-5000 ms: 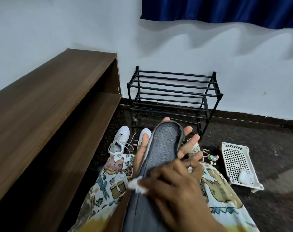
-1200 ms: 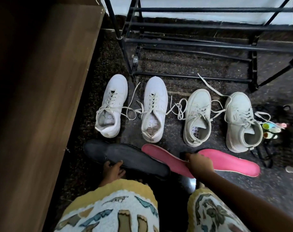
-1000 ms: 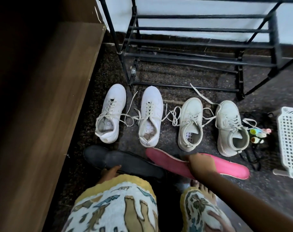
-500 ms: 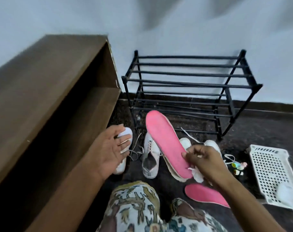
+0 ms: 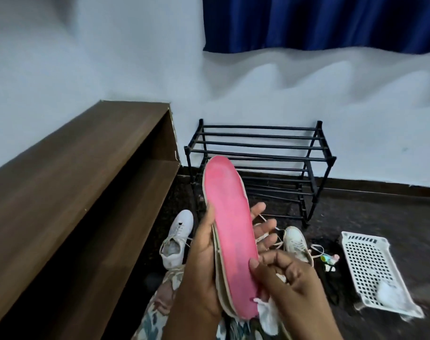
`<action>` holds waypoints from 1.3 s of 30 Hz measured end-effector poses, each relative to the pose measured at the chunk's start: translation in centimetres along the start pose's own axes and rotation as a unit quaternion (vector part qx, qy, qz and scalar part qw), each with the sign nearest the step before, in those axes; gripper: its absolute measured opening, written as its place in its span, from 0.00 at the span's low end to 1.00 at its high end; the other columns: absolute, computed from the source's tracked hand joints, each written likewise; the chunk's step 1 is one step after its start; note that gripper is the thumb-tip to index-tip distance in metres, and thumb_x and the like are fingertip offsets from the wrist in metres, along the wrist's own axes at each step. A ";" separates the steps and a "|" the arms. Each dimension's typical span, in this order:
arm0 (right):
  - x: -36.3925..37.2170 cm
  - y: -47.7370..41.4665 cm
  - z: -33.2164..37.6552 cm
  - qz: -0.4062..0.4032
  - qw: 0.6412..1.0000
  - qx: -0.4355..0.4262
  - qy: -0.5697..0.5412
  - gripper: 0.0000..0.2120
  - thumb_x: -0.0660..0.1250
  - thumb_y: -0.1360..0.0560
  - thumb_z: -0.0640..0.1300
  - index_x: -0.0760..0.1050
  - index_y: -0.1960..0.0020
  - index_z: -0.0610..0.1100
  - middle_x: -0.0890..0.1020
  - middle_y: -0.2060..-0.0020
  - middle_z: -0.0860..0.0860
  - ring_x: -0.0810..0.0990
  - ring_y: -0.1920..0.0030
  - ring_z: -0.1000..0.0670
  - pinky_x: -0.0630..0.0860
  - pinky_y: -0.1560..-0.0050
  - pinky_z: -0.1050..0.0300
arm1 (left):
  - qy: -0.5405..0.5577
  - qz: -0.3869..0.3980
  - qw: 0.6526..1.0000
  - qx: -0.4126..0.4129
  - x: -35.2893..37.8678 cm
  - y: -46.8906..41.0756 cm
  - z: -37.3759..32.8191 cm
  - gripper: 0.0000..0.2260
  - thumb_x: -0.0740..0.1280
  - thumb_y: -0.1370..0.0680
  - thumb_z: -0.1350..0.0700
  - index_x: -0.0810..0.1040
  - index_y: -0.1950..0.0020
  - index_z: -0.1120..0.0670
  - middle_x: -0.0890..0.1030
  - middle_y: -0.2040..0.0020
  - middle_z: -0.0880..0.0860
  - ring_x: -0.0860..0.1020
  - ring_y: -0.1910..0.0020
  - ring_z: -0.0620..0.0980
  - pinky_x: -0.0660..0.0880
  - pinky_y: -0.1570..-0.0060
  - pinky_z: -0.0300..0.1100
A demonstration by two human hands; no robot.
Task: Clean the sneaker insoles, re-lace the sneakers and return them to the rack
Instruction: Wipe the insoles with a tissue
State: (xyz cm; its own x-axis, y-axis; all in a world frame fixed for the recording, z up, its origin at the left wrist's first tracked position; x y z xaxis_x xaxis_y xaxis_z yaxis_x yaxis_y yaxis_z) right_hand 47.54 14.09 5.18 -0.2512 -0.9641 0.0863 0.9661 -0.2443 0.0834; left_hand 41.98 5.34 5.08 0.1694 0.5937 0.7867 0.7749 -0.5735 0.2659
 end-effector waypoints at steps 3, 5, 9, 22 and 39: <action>-1.5 2.7 1.0 -0.046 0.988 -0.091 0.114 0.03 0.69 0.37 0.48 0.80 0.65 0.51 0.78 0.75 0.46 0.74 0.75 0.57 0.73 0.68 0.62 | 0.007 0.059 0.998 -0.028 0.5 1.1 1.4 0.36 0.63 0.29 0.33 0.73 0.32 0.60 0.82 0.56 0.59 0.81 0.56 0.56 0.77 0.51 0.49; -3.1 4.6 2.7 -0.142 0.971 -0.158 0.106 0.04 0.70 0.36 0.50 0.80 0.63 0.52 0.80 0.74 0.48 0.75 0.75 0.56 0.73 0.71 0.64 | 0.012 0.088 0.995 -0.037 0.2 1.4 1.7 0.36 0.62 0.27 0.35 0.69 0.30 0.60 0.82 0.57 0.58 0.81 0.56 0.56 0.78 0.51 0.47; -3.5 6.6 5.4 -0.166 0.947 -0.271 0.051 0.09 0.68 0.31 0.55 0.80 0.54 0.53 0.82 0.61 0.52 0.81 0.64 0.53 0.78 0.67 0.56 | 0.015 0.133 0.991 -0.031 0.5 1.8 1.8 0.31 0.62 0.24 0.38 0.71 0.31 0.61 0.81 0.48 0.58 0.81 0.53 0.54 0.76 0.47 0.48; 0.1 5.0 4.6 -0.187 0.778 -0.359 0.481 0.11 0.63 0.27 0.52 0.82 0.50 0.53 0.81 0.57 0.58 0.69 0.56 0.51 0.63 0.59 0.53 | 0.058 0.146 0.983 -0.096 0.9 1.9 5.0 0.38 0.60 0.25 0.35 0.59 0.25 0.60 0.62 0.29 0.62 0.52 0.24 0.57 0.44 0.25 0.54; 0.6 8.1 3.2 0.008 0.775 -0.442 0.452 0.05 0.68 0.29 0.50 0.81 0.56 0.58 0.80 0.55 0.64 0.74 0.56 0.58 0.61 0.50 0.51 | 0.040 0.135 0.989 -0.048 -1.3 0.7 4.1 0.32 0.53 0.23 0.34 0.75 0.35 0.58 0.73 0.33 0.62 0.76 0.39 0.61 0.71 0.37 0.55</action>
State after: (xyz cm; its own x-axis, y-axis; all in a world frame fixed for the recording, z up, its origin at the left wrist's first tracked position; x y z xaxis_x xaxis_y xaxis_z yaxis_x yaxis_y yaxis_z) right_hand 55.06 11.83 9.10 -0.4810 -0.5485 -0.6840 0.7325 0.1773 -0.6573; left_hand 44.80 6.49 1.96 0.3109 0.3671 0.8767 0.6457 -0.7585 0.0887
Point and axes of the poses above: each hand's wrist, its own y-axis away from the middle knuckle, its own x-axis out of the palm, z = x × y, the point moved 6 cm from there along -y, towards the middle knuckle
